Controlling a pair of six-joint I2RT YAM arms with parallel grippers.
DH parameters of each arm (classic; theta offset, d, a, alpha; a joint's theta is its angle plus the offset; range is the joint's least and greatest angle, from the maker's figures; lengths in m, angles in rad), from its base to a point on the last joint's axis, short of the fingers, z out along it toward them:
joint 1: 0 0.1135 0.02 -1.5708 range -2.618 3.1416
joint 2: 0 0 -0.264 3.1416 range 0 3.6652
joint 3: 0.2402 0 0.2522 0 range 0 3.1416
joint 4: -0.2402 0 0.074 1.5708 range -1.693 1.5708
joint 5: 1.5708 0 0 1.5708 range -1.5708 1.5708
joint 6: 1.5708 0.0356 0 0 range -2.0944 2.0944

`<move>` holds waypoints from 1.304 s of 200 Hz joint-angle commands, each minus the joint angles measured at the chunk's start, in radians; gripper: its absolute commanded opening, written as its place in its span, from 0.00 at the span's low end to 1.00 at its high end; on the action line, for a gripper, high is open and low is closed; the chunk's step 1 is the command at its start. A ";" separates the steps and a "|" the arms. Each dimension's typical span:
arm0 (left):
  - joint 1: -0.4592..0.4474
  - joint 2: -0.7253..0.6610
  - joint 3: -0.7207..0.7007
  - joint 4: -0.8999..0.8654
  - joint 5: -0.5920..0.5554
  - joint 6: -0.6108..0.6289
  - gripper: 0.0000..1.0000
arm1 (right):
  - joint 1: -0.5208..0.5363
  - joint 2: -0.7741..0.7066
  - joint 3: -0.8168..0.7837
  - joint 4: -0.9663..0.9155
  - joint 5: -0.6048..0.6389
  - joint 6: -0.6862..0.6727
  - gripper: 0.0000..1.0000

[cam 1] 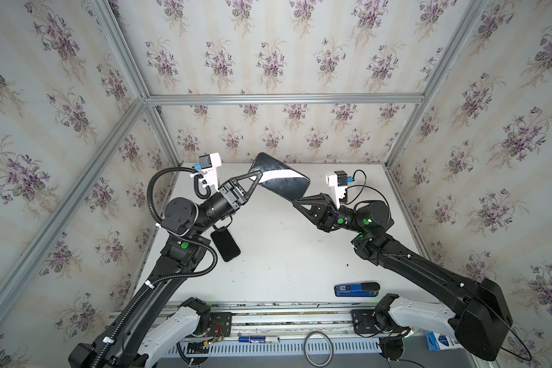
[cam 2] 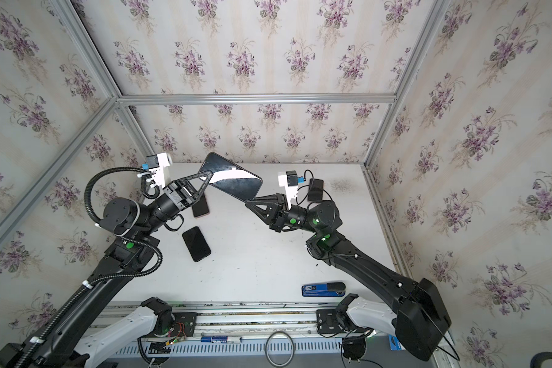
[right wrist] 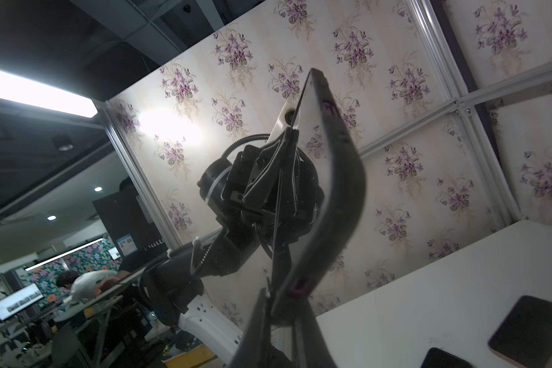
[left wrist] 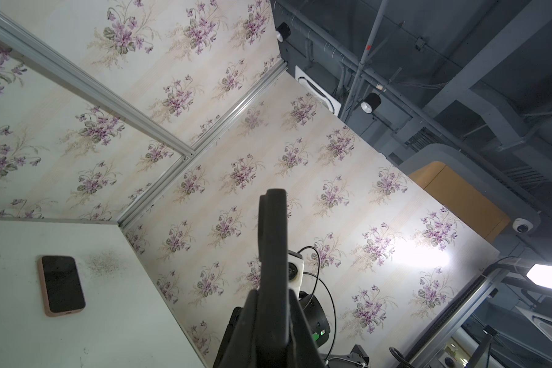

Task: Take the phone out of the phone case
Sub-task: Remove the phone case from the phone.

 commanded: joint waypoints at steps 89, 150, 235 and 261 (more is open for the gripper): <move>0.003 0.037 0.095 -0.120 0.059 -0.020 0.00 | 0.007 -0.121 0.005 -0.307 0.265 -0.778 0.00; 0.031 0.031 0.244 -0.389 0.165 0.306 0.00 | 0.006 -0.299 -0.131 -0.423 0.491 -0.788 0.83; 0.067 0.036 0.402 -0.933 0.359 1.091 0.00 | 0.006 -0.313 0.061 -0.878 0.383 -0.911 0.95; 0.067 0.001 0.373 -0.957 0.435 1.208 0.00 | 0.006 -0.213 0.168 -1.078 0.261 -0.975 0.92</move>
